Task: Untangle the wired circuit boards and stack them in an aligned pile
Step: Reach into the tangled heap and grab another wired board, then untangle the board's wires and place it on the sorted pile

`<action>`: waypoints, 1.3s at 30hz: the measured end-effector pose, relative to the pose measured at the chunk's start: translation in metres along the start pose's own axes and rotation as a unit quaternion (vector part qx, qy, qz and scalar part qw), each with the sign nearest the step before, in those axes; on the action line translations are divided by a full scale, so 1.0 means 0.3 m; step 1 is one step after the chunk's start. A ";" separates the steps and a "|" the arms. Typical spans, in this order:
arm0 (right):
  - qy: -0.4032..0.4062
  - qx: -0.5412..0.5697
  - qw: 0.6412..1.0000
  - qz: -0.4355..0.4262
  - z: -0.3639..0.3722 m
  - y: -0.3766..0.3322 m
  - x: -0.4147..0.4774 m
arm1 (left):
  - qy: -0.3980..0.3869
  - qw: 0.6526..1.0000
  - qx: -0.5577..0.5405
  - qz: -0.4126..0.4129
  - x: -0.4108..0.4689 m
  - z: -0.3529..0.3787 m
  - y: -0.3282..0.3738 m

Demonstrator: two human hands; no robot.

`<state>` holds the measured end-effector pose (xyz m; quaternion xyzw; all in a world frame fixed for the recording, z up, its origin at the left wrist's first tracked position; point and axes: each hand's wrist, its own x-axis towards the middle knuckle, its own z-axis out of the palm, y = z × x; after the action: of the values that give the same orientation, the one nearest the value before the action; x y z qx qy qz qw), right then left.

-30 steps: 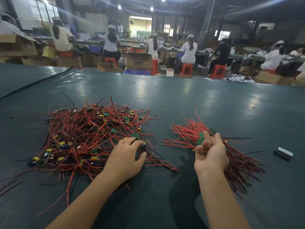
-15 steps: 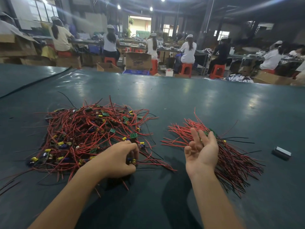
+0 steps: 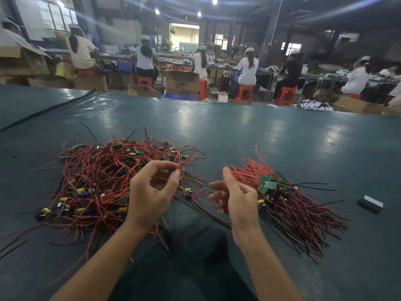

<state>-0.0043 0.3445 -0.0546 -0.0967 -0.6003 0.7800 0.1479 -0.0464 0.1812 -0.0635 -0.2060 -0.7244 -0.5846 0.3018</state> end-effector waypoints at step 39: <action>0.037 -0.120 0.985 -0.120 0.017 0.050 -0.001 | -0.084 0.906 -0.249 -0.332 -0.024 0.072 0.010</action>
<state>-0.0075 0.3362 -0.0678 -0.0699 -0.6906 0.6748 0.2505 -0.0433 0.2034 -0.0692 -0.0710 -0.6041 -0.7930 -0.0328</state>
